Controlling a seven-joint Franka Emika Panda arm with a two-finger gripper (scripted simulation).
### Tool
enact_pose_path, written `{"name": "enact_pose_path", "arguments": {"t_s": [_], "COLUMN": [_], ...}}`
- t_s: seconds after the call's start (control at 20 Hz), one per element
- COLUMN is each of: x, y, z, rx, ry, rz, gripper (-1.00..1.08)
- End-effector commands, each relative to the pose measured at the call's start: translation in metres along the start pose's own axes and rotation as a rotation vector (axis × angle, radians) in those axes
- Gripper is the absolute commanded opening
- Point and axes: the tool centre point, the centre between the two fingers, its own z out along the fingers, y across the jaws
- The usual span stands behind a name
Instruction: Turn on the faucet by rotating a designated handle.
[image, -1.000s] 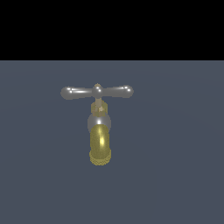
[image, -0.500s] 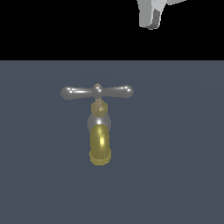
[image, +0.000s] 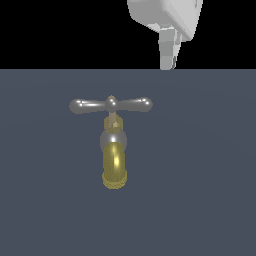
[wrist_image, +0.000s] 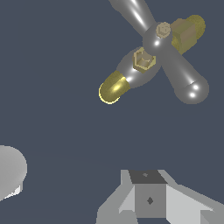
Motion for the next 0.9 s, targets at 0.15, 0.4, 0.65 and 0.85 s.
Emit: {"name": "enact_pose_path", "arguments": {"t_s": [0.15,0.4,0.65,0.85], "x": [0.006,0.013,0.022,0.029], "y": [0.014,0.026,0.037,0.044], "z": [0.024,0.044,0.064,0.078], "rx": [0.000,0.000,0.001,0.001], "ry": [0.002,0.004,0.007,0.009], "rz": [-0.134,-0.250,-0.361,-0.441], "gripper": [-1.00,-1.00,-1.00,-1.00]}}
